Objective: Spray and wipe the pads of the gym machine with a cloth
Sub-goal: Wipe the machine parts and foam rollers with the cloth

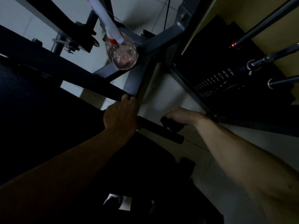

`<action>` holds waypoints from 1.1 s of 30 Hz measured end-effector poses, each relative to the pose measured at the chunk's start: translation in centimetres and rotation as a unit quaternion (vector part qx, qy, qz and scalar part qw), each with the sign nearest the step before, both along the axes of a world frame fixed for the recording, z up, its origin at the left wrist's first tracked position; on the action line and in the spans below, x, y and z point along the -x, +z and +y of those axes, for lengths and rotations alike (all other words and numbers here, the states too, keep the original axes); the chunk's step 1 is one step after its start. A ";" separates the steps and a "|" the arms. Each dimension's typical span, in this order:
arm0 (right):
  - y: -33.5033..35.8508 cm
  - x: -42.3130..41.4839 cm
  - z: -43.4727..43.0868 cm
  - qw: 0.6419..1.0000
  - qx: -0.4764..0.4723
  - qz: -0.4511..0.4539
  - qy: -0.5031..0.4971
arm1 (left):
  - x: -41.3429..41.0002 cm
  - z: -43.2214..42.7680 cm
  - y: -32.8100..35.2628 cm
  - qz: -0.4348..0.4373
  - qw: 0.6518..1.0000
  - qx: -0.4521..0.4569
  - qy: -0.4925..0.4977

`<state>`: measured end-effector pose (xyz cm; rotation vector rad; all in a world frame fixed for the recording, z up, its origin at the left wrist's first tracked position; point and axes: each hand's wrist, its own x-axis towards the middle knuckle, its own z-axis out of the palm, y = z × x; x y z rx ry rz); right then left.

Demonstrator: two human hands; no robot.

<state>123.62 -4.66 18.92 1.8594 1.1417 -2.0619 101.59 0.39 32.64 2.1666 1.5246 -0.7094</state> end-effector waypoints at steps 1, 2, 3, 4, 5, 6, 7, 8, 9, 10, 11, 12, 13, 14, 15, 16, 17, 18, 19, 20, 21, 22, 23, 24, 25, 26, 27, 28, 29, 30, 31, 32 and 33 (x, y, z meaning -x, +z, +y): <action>0.4 1.2 0.4 0.996 -0.021 0.027 -0.078 | 0.0 -0.1 0.1 -0.004 1.000 0.004 0.005; 0.9 2.2 0.8 0.992 -0.036 0.053 -0.111 | -0.1 0.0 0.1 -0.008 1.000 0.005 0.007; 1.1 3.1 0.9 0.990 -0.044 0.073 -0.110 | -0.1 0.0 0.1 -0.009 1.000 0.004 0.005; 0.9 3.4 0.5 0.992 -0.038 0.088 -0.085 | 0.0 0.0 0.0 -0.008 1.000 0.007 0.002; 0.7 3.1 -0.2 0.995 -0.023 0.082 -0.058 | 0.1 0.0 0.0 -0.008 1.000 0.011 0.001; 0.6 2.3 -1.0 0.997 -0.013 0.067 -0.030 | 0.1 -0.1 0.0 -0.009 1.000 0.013 0.000; 0.5 1.1 -1.7 0.999 -0.007 0.044 -0.011 | 0.1 0.0 0.1 -0.012 1.000 0.011 -0.002; 0.4 -0.2 -2.4 1.000 0.001 0.016 0.018 | 0.0 0.0 0.2 -0.012 1.000 0.007 -0.006; 0.6 -1.2 -3.0 0.999 0.013 -0.012 0.040 | 0.0 0.0 0.2 -0.011 1.000 0.004 -0.009; 1.1 -2.0 -3.4 0.997 0.032 -0.032 0.058 | 0.0 -0.1 0.2 -0.014 1.000 0.001 -0.009; 1.5 -2.5 -3.5 0.996 0.044 -0.042 0.072 | 0.0 -0.1 0.2 -0.017 1.000 -0.003 -0.006; 1.8 -2.7 -3.4 0.994 0.047 -0.050 0.084 | 0.1 -0.1 0.2 -0.017 1.000 -0.006 -0.003; 1.9 -2.7 -3.2 0.995 0.035 -0.058 0.079 | 0.1 -0.2 0.1 -0.015 1.000 -0.006 -0.002; 2.1 -2.3 -2.5 0.997 0.010 -0.062 0.054 | 0.1 -0.2 0.1 -0.014 1.000 -0.005 0.000; 2.1 -1.3 -1.6 0.999 -0.019 -0.050 0.005 | 0.1 -0.2 0.1 -0.014 1.000 -0.005 0.002; 2.4 0.1 -0.5 0.998 -0.028 -0.017 -0.062 | 0.0 -0.1 0.1 -0.015 1.000 -0.003 0.005; 2.4 2.0 0.9 0.992 -0.018 0.030 -0.122 | 0.1 -0.1 0.0 -0.017 1.000 -0.001 0.009; 2.2 4.0 2.3 0.986 0.012 0.074 -0.151 | 0.1 0.0 -0.1 -0.015 1.000 0.000 0.013; 2.1 5.7 3.4 0.980 0.057 0.109 -0.154 | 0.0 0.0 -0.2 -0.015 1.000 -0.003 0.015; 1.5 7.1 4.0 0.976 0.107 0.128 -0.139 | 0.2 0.0 -0.6 -0.016 1.000 -0.010 0.012; 1.1 7.8 4.2 0.972 0.152 0.135 -0.118 | 0.2 -0.1 -0.8 -0.017 1.000 -0.016 0.006; 0.6 7.5 3.8 0.970 0.187 0.132 -0.087 | 0.3 -0.1 -1.0 -0.020 1.000 -0.024 0.001; 0.3 6.6 3.1 0.972 0.205 0.109 -0.044 | 0.5 -0.1 -1.1 -0.022 0.999 -0.029 -0.003; 0.2 5.0 2.0 0.980 0.192 0.052 0.008 | 0.6 -0.1 -1.2 -0.025 0.999 -0.028 -0.006; 0.1 2.9 0.6 0.986 0.154 -0.027 0.059 | 0.6 0.0 -1.3 -0.026 0.999 -0.023 -0.009; 0.0 0.7 -1.1 0.982 0.119 -0.106 0.101 | 0.7 -0.1 -1.4 -0.024 1.000 -0.015 -0.009; 0.1 -1.3 -2.7 0.975 0.096 -0.155 0.128 | 0.6 0.0 -1.6 -0.024 1.000 -0.009 -0.007; 0.7 -3.0 -4.2 0.972 0.080 -0.186 0.117 | 0.5 -0.1 -1.6 -0.024 1.000 -0.003 -0.008; 1.4 -4.0 -5.3 0.978 0.057 -0.193 0.055 | 0.5 0.0 -1.7 -0.025 1.000 0.000 -0.004; 2.1 -4.1 -6.0 0.981 0.020 -0.188 -0.037 | 0.5 0.1 -1.7 -0.025 1.000 0.006 0.005; 3.5 -3.5 -6.4 0.980 -0.016 -0.174 -0.099 | 0.6 0.1 -1.6 -0.026 0.999 0.012 0.014; 4.6 -2.4 -6.3 0.977 -0.074 -0.154 -0.128 | 0.6 0.2 -1.7 -0.028 1.000 0.005 0.014; 6.3 -0.7 -6.0 0.972 -0.148 -0.125 -0.135 | 0.7 -0.1 -1.6 -0.034 0.999 -0.017 0.004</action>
